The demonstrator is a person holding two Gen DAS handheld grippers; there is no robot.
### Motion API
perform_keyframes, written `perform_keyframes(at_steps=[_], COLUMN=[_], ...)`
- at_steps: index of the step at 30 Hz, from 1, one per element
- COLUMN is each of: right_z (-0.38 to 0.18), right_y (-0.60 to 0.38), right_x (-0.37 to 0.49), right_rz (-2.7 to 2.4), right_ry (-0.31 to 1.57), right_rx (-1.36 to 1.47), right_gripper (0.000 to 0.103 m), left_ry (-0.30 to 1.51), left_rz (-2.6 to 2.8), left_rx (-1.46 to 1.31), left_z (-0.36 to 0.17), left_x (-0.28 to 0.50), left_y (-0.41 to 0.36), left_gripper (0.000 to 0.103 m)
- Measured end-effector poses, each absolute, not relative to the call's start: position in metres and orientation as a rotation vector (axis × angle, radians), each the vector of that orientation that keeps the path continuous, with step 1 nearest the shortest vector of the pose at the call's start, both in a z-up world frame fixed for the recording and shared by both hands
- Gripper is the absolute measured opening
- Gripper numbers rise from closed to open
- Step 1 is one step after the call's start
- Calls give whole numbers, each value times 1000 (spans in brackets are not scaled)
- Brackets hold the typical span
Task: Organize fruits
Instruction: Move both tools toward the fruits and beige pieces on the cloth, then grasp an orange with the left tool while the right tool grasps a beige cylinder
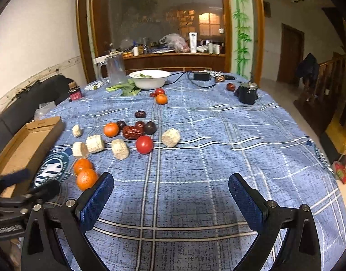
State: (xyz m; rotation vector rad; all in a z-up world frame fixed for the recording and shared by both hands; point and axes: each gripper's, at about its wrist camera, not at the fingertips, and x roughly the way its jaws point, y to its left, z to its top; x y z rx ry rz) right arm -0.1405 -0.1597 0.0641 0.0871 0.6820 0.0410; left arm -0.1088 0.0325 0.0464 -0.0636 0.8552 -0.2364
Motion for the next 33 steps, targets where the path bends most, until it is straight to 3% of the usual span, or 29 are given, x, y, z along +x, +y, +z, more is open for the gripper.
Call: perform_keyframes(at_steps=[1,5,7,13,20,22,23,26,28,29,33], right_z=[65,64,62,55,38,33,30,24,22,21,28], right_y=[-161,-162,-162,-163,-175,-180,-181,-184,-181,-178,-166], right_x=[-137,-119,-107,-65,-15,-5,-1,4,4,4,-7], right_rz=[64,120,132,83,49,47,48,92,145,163,161], right_ry=[693,745,780,814,864,882,891,910,920,927,909], right_rx=[97,108,99,30,59,84,96,150,180,187,141], right_gripper=[102,91,81,79,70,68,66,58,38,33,33], left_ry=[875,944,940,958,974,969,966,967,966,964,954], left_rz=[-254,-315,-326,-365,-387,-373,-365,-377,-384,-386,-392], left_rx=[-73,-123,-125,-135,-153,-132,-122,-141,-145,-146,-154], left_z=[43,28,27,23,16,16,15,15,15,15,18], left_x=[-106,-94,-92,-77,-66,-65,-65,-65,-65,-66,-71], left_y=[31,23,20,10,8,7,7,10,11,11,16], left_gripper=[53,51,51,51,46,32,32,31,31,31,31])
